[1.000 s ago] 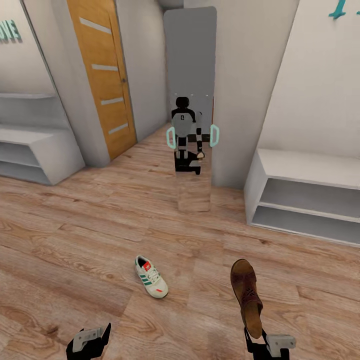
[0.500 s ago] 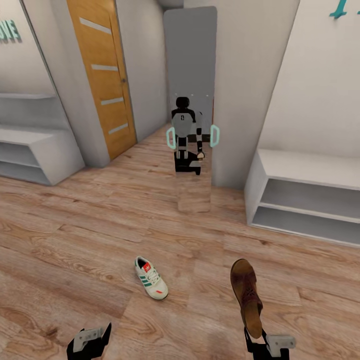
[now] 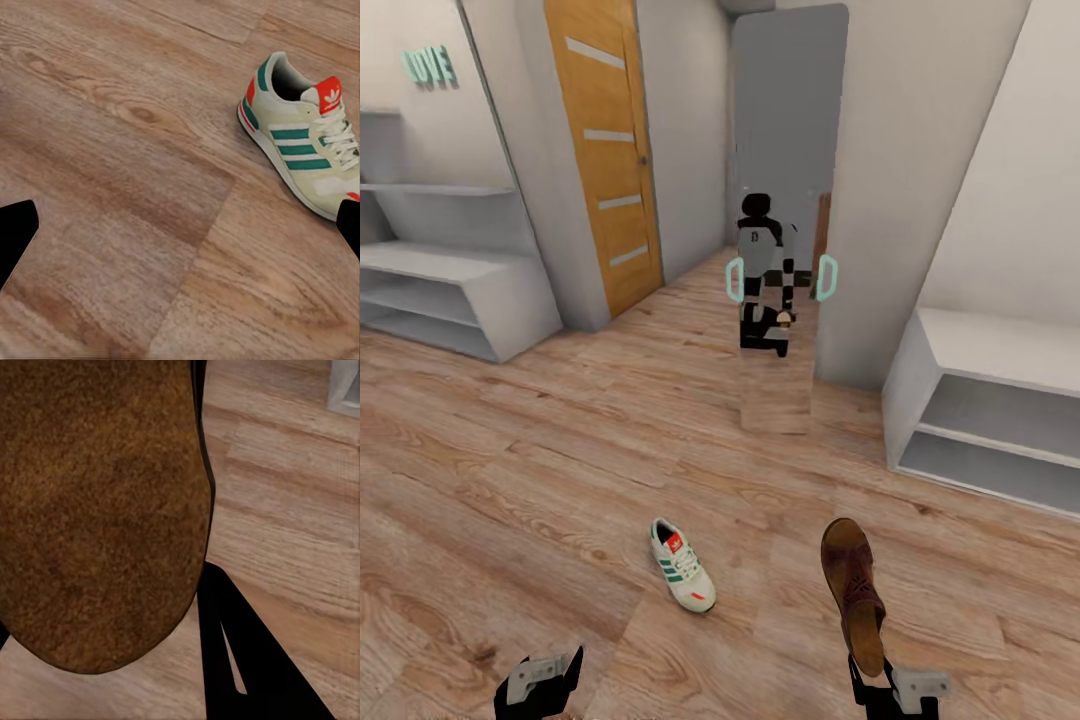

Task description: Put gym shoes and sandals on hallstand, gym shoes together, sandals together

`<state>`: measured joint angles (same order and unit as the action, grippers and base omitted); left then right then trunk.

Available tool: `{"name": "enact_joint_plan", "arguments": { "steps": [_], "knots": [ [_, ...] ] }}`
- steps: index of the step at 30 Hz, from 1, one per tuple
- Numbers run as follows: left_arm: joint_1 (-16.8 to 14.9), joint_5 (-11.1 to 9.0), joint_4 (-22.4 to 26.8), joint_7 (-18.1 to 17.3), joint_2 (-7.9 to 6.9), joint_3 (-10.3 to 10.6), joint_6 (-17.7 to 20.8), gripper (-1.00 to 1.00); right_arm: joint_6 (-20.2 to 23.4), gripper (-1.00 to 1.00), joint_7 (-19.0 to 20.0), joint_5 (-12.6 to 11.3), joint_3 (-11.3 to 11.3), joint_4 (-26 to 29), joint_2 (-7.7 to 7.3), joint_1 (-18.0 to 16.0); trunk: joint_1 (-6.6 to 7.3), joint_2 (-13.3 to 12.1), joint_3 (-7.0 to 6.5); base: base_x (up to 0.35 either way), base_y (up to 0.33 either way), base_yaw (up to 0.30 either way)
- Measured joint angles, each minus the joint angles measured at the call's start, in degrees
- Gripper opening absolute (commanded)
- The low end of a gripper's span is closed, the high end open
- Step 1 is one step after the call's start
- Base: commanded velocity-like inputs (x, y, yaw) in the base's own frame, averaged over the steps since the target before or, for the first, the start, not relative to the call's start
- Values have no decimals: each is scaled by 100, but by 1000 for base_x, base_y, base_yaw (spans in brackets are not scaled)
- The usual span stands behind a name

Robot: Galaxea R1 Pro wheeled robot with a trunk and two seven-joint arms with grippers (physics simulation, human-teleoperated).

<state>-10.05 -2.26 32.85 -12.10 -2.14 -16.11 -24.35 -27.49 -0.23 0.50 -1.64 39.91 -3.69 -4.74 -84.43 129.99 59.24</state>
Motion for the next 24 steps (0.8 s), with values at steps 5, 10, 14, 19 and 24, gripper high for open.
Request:
{"name": "enact_joint_plan", "arguments": {
  "steps": [5,10,14,19,24],
  "knots": [
    [0,3,0,-2,0,0,0,100,0,-100,-1,0,0,0,0,0,0,0,0,6,0,275],
    [-1,3,-1,-2,0,0,0,100,0,-100,-1,1,0,0,0,0,0,0,0,2,0,220],
    [-1,3,-1,-1,0,0,0,100,0,-100,2,1,-1,6,-2,1,0,0,0,0,0,68],
    [-2,3,-2,1,0,0,0,100,0,-100,-1,1,-1,12,-1,1,0,0,0,0,0,10],
    [-2,-2,-2,3,0,0,0,100,0,-100,3,1,-1,18,-3,2,0,0,0,0,0,5]
  ]
}}
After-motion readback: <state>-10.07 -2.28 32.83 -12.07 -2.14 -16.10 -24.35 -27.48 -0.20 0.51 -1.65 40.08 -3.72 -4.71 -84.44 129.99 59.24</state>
